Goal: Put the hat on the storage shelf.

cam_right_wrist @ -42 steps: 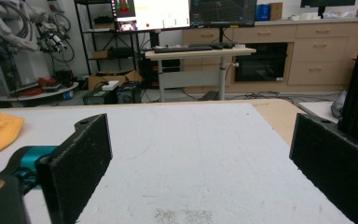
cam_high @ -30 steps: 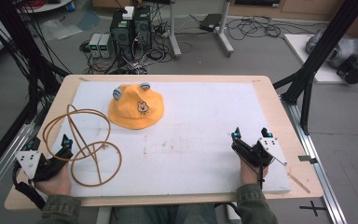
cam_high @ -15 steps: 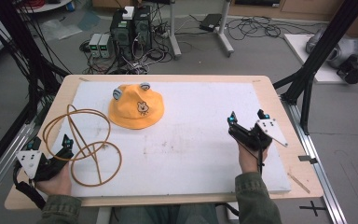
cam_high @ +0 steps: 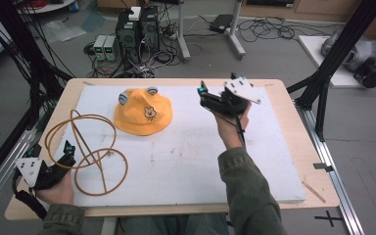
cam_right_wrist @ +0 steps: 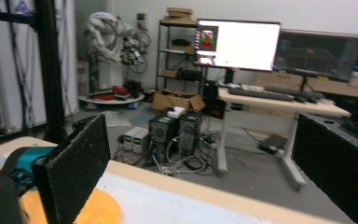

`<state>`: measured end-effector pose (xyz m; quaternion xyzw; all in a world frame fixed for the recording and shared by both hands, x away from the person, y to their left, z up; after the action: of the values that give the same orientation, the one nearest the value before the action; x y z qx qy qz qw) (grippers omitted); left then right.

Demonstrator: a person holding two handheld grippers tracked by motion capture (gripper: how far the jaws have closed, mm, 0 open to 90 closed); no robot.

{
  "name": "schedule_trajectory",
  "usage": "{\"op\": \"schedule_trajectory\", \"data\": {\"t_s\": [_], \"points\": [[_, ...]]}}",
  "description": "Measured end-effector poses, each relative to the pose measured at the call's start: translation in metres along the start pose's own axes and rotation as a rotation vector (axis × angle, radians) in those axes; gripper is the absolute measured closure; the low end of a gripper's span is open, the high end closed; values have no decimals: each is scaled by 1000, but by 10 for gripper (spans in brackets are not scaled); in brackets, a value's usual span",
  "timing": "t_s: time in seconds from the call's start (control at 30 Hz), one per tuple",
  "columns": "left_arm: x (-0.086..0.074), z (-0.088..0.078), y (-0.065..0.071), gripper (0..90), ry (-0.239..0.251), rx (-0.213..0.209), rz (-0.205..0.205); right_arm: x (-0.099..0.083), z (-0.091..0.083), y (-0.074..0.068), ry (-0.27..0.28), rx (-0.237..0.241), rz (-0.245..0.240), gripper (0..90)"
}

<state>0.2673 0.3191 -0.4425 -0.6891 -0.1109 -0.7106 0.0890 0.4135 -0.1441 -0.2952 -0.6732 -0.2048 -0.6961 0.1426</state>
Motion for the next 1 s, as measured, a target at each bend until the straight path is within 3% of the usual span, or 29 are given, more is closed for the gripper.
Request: {"op": "schedule_trajectory", "data": {"t_s": [0.13,0.3,0.4,0.5,0.67,0.77,1.0], "points": [[0,-1,0,138,-3,-4,-10,8,36,-25,-5,50,18,39],[1,-2,0,139,0,-10,-26,3,81,-58,-12,115,60,40],[1,-2,-1,139,-3,-8,-29,-5,101,-79,-15,158,47,40],[1,-2,-2,138,-3,-5,-38,-24,117,-99,-70,200,32,39],[2,-2,-4,139,5,-5,-51,-59,130,-119,-167,247,59,40],[3,-2,-3,139,6,-8,-50,-78,132,-128,-218,262,48,42],[2,-2,-3,139,3,-12,-50,-98,136,-138,-278,284,49,74]]}}
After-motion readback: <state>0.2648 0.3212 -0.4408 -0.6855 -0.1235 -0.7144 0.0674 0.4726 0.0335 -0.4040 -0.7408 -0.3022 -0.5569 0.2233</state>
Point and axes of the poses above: each handheld gripper's, and its own axes: z roughly forward along the jaws, x roughly out of its top, y roughly to its right, the point moved 2 cm from there along z, roughly forward along the jaws, and after that the axes turned 8 degrees about x, right-handed, at the moved point
